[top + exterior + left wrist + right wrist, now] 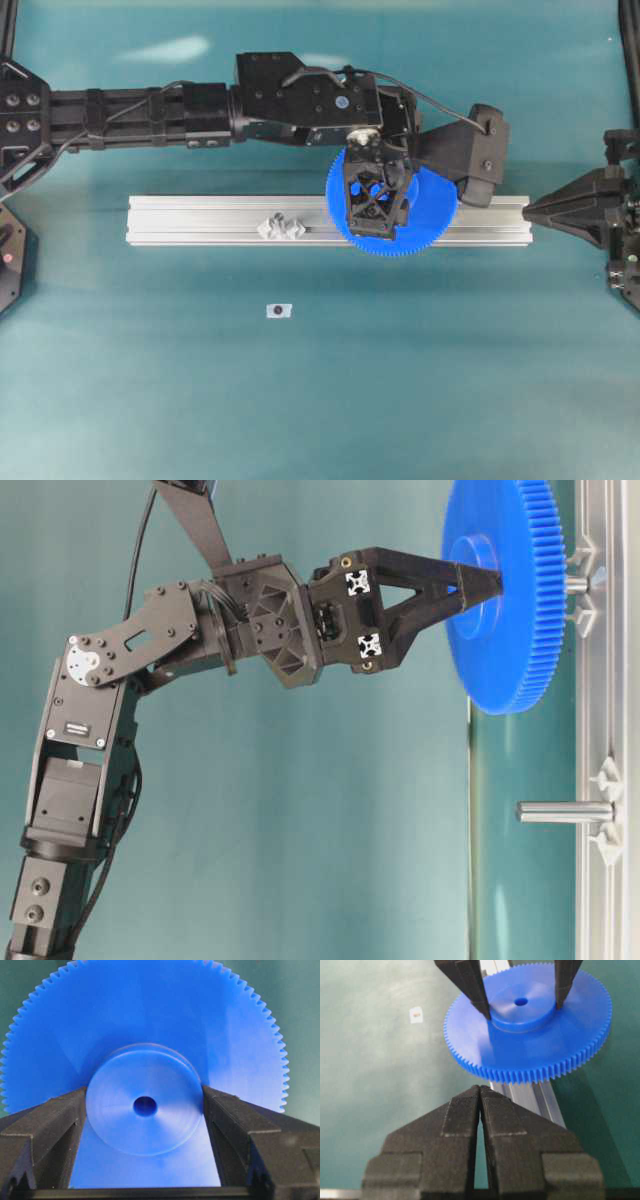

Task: Insert the large gear onto the shaft.
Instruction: 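Align the gear's center hole above the right metal shaft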

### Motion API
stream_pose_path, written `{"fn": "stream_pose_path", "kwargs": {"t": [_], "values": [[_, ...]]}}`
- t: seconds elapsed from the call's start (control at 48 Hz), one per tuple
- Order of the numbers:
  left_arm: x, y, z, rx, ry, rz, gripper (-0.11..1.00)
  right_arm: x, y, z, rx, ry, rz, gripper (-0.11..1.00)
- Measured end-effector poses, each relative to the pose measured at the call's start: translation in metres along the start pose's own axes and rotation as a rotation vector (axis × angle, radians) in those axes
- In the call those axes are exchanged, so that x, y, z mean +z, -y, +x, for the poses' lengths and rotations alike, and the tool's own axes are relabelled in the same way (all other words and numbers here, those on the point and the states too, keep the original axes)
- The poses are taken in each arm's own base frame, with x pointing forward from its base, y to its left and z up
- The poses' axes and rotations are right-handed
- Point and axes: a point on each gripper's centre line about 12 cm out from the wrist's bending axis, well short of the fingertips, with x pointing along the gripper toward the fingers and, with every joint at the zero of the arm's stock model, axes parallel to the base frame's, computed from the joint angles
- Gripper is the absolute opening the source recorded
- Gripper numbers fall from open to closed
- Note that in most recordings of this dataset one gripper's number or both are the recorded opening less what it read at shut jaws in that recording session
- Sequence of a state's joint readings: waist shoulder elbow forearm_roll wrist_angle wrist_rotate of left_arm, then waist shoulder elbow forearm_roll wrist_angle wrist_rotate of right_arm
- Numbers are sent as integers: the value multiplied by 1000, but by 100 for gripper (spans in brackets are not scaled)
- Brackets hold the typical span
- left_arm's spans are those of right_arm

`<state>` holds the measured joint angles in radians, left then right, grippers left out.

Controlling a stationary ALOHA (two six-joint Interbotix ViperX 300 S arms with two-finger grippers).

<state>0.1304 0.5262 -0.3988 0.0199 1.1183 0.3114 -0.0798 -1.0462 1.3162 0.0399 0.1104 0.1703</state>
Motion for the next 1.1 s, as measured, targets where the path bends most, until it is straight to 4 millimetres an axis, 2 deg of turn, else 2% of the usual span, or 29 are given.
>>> {"fn": "stream_pose_path", "kwargs": {"t": [0.125,0.25,1.105], "values": [[0,0,0,0,1,2,77,0,0,0,0,-2,0,9],[1,0,0,0,3,-1,88,0,0,0,0,-2,0,9],[4,-2,-6,-4,-16,-21,85,0,0,0,0,-2,0,9]]}}
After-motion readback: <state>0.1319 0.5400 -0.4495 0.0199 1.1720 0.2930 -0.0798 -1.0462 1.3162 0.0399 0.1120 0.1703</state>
